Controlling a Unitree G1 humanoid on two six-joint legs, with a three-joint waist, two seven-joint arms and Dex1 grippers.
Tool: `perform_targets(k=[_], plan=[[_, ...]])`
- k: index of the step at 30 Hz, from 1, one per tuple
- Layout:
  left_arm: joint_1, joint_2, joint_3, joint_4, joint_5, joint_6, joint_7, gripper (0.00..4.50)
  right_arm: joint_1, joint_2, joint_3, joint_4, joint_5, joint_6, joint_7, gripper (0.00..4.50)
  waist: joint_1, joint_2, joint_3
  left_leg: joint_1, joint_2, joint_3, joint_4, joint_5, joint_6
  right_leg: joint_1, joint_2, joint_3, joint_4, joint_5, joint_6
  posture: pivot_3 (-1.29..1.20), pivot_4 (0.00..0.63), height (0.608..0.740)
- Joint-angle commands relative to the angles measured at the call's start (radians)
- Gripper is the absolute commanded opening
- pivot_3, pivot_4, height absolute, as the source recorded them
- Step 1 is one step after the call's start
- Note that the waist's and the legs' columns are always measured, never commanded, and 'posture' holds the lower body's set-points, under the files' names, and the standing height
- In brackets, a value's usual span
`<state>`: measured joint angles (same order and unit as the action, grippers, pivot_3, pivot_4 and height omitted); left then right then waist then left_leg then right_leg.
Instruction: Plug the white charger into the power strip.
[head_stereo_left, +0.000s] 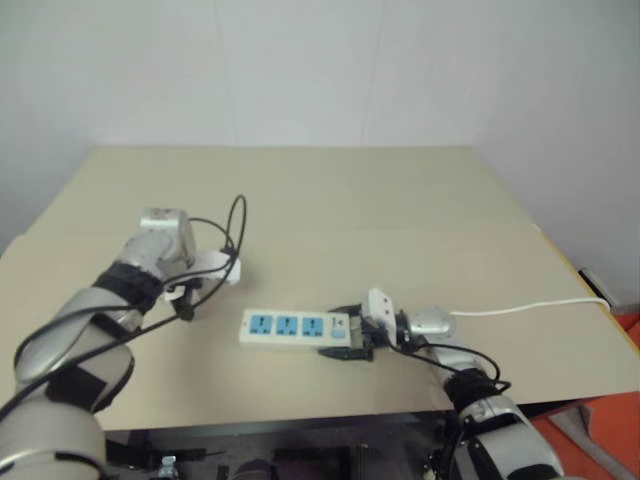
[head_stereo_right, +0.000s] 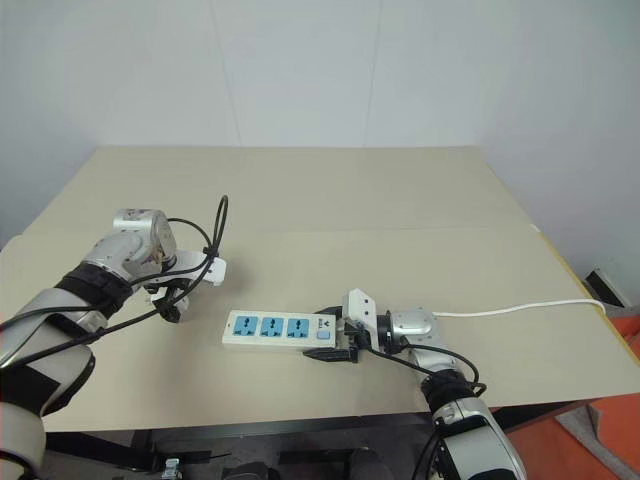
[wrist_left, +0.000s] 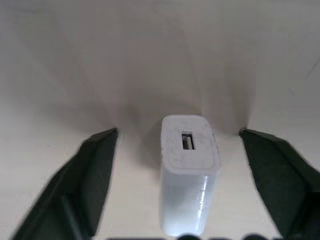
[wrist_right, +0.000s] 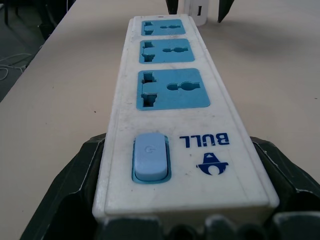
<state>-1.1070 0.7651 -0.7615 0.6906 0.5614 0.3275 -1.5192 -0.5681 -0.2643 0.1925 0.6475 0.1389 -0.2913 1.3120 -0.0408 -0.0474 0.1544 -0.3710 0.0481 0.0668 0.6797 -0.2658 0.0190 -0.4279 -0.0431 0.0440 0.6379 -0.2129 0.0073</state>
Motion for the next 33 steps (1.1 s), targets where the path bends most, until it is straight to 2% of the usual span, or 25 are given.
perform_targets(k=[1,7,8,13,16,20,25,28,29,33], plan=[[-0.01,-0.008,0.038,-0.005,0.018,-0.004,0.015,3.04,0.022,0.008,0.022,-0.003,-0.005,0.015,0.003,3.43,0.001,0.0,0.0,0.001,0.0,0.0,0.0,0.0,0.0,0.0,0.0,0.0,0.002,0.0,0.0,0.0,0.15,0.74],[0.0,-0.005,0.066,-0.06,0.012,0.004,-0.017,1.08,0.016,0.008,0.023,0.008,-0.008,0.01,0.001,3.43,-0.002,0.0,0.0,0.001,0.0,0.0,0.0,0.0,0.0,0.0,0.0,0.0,0.002,-0.001,-0.001,0.0,0.15,0.74],[0.001,-0.004,0.073,-0.073,0.008,0.007,-0.026,1.01,0.014,0.009,0.023,0.01,-0.008,0.01,0.001,3.43,-0.002,0.0,0.0,0.001,0.0,0.0,0.0,0.0,0.0,0.0,0.0,0.0,0.002,-0.001,-0.001,0.0,0.15,0.74],[0.008,0.007,0.13,-0.163,-0.029,0.043,-0.061,1.01,0.008,0.011,0.024,0.018,-0.011,0.005,0.0,3.43,-0.002,0.0,0.0,0.001,0.0,0.0,0.0,0.0,0.0,0.0,0.0,0.0,0.003,-0.001,-0.001,0.0,0.15,0.74],[0.016,0.011,0.219,-0.238,-0.104,0.038,-0.044,1.01,0.008,0.013,0.025,0.021,-0.011,0.002,0.0,3.43,-0.003,0.0,0.0,0.001,0.0,0.0,0.0,0.0,0.0,0.0,0.0,0.0,0.003,-0.001,-0.001,0.0,0.15,0.74],[0.026,-0.066,0.458,-0.319,-0.317,0.03,0.091,1.01,0.009,0.016,0.027,0.026,-0.013,-0.003,0.002,3.43,-0.002,0.0,0.0,0.001,0.001,-0.001,0.001,0.0,0.0,0.0,0.0,0.0,0.003,-0.001,-0.001,0.0,0.15,0.74],[0.081,-0.244,0.744,-0.481,-0.59,0.117,0.298,1.01,-0.002,0.027,0.033,0.045,-0.017,-0.014,0.011,3.43,-0.007,0.0,0.0,0.001,0.001,-0.004,0.001,0.0,0.0,0.0,-0.001,0.0,0.004,-0.001,-0.002,0.0,0.15,0.74],[0.135,-0.306,0.84,-0.608,-0.763,0.24,0.319,1.01,-0.012,0.035,0.036,0.063,-0.02,-0.022,0.017,3.43,-0.014,0.0,0.0,0.002,0.001,-0.006,0.001,0.0,0.0,0.0,-0.001,0.001,0.004,-0.001,-0.002,0.0,0.15,0.74],[0.152,-0.305,0.852,-0.645,-0.823,0.304,0.298,1.01,-0.017,0.038,0.036,0.068,-0.021,-0.023,0.02,3.43,-0.018,0.0,0.0,0.002,0.001,-0.006,0.0,0.0,0.0,0.0,-0.001,0.002,0.005,-0.001,-0.002,0.0,0.15,0.74],[0.256,-0.307,0.851,-0.784,-0.945,0.373,0.319,1.01,-0.037,0.041,0.042,0.097,-0.025,-0.028,0.048,3.43,-0.027,0.0,0.0,0.003,0.001,-0.007,0.0,0.0,-0.001,0.0,0.0,0.001,0.006,-0.001,-0.002,0.0,0.15,0.74]])
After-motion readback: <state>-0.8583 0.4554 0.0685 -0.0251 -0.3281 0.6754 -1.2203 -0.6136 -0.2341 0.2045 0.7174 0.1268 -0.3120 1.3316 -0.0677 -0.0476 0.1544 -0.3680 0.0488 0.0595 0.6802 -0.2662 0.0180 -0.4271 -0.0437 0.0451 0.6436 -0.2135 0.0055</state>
